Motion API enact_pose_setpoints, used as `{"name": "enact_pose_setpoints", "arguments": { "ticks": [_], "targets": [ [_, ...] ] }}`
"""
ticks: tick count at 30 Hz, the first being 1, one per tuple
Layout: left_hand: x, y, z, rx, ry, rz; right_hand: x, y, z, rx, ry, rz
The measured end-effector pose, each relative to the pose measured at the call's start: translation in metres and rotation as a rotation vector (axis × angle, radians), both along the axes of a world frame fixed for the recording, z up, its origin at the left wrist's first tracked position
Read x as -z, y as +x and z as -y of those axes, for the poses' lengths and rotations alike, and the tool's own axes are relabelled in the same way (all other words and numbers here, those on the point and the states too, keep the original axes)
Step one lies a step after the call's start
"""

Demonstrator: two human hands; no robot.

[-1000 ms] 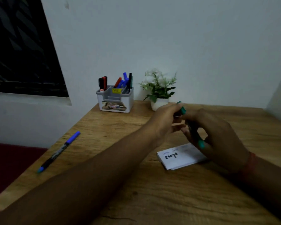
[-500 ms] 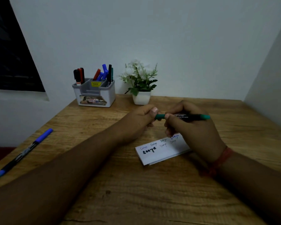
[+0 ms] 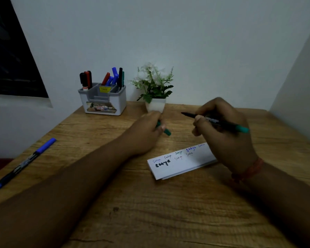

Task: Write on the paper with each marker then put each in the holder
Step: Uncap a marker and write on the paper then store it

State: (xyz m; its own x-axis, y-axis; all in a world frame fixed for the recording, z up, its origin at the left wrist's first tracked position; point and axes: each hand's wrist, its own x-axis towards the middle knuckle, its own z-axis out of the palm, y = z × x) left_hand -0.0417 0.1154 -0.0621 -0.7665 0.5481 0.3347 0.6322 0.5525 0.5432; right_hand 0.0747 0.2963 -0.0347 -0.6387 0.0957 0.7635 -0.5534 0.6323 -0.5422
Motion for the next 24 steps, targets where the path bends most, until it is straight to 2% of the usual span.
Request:
{"name": "enact_pose_setpoints", "arguments": {
  "ticks": [3,8,12,21,24],
  "targets": [
    [0.006,-0.002,0.000,0.027,-0.117,-0.027,0.001,-0.004,-0.009,0.004,-0.057,0.043],
    [0.004,0.000,0.002,0.044,-0.120,0.002,0.002,-0.008,-0.013,0.019,-0.063,0.081],
    [0.002,0.000,0.003,-0.056,-0.186,-0.100,0.004,-0.011,-0.014,0.001,-0.077,0.107],
    [0.009,0.003,-0.006,-0.126,-0.284,-0.307,-0.018,-0.006,-0.020,-0.027,-0.350,0.191],
    [0.011,0.003,-0.009,-0.135,-0.307,-0.349,-0.025,0.007,-0.023,0.010,-0.277,0.274]
  ]
}}
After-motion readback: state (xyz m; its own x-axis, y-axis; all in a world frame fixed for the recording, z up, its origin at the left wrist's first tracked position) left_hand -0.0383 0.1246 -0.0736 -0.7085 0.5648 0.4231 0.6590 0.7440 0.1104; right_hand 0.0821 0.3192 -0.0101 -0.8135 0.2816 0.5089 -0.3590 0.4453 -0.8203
